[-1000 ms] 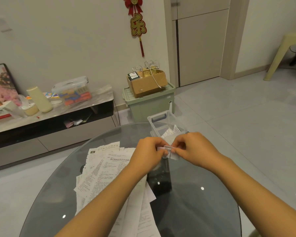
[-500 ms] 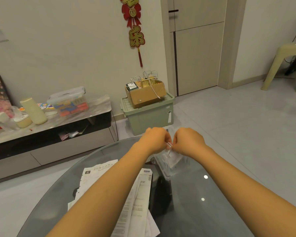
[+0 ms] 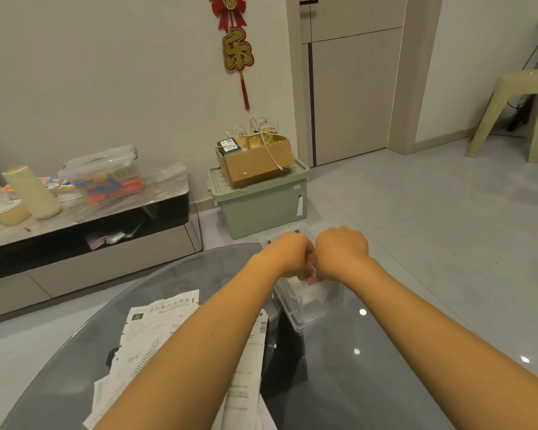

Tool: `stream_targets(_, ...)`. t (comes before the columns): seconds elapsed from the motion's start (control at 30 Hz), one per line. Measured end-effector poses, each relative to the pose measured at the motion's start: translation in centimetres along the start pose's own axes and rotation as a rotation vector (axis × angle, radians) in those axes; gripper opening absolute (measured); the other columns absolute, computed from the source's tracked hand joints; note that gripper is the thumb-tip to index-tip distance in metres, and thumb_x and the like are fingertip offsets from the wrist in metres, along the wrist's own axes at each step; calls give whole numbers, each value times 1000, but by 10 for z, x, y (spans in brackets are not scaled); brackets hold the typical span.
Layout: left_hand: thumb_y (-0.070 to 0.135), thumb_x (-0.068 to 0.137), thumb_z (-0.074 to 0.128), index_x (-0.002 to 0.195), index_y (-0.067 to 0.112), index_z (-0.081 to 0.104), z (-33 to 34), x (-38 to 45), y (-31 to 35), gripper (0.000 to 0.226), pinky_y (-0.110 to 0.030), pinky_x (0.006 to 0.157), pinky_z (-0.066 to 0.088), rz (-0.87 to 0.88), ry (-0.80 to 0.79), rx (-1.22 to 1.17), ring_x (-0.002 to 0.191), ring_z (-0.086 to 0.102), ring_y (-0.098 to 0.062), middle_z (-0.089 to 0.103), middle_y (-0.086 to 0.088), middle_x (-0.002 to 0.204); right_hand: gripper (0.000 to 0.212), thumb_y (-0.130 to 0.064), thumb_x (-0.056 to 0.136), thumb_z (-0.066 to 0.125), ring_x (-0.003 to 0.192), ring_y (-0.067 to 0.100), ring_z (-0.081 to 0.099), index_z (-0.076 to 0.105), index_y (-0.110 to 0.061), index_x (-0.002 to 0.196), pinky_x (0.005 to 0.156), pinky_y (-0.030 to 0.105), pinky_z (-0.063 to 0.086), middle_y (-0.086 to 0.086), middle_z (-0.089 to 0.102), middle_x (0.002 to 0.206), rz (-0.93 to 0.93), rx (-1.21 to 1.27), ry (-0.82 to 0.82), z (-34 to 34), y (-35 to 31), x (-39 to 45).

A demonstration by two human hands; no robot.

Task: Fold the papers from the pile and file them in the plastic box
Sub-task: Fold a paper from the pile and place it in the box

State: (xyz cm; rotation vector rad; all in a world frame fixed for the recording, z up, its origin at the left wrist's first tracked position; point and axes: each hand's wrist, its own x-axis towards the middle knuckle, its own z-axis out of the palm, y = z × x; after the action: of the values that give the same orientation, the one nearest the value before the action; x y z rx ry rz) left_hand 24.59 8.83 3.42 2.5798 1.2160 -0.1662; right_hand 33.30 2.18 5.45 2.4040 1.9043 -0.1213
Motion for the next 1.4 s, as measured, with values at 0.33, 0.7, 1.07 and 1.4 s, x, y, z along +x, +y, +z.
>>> stream_targets(0.33, 22, 72, 81, 98, 16, 58, -5, -7, -6, 35, -35, 80, 49, 4, 5, -16, 94, 58, -24, 58, -1, 101, 30, -22, 77, 71, 93, 22, 61, 63, -20, 107, 69, 26, 44, 1, 63, 107, 18, 225, 13, -1, 8, -6)
stream_targets(0.7, 18, 91, 60, 106, 13, 62, -29, -70, 6, 17, -24, 77, 41, 27, 214, -44, 100, 58, -20, 63, -6, 113, 16, -21, 84, 61, 86, 20, 61, 69, -24, 98, 75, 32, 52, 0, 60, 102, -64, 467, 237, -2, -2, -50)
stream_targets(1.07, 23, 93, 56, 108, 21, 64, 8, -215, -4, 17, -33, 89, 51, -118, 348, -146, 99, 61, -17, 63, 2, 114, 11, -25, 84, 62, 81, 12, 55, 69, -26, 93, 70, 27, 46, -6, 58, 90, -305, 570, 197, 11, -50, -129)
stream_targets(1.4, 30, 92, 56, 110, 27, 62, 69, -292, -34, 19, -29, 92, 46, -243, 285, -202, 102, 57, -9, 59, 7, 116, 13, -35, 82, 66, 71, 3, 51, 66, -35, 95, 73, 23, 48, -15, 51, 91, -519, 528, 63, 62, -82, -165)
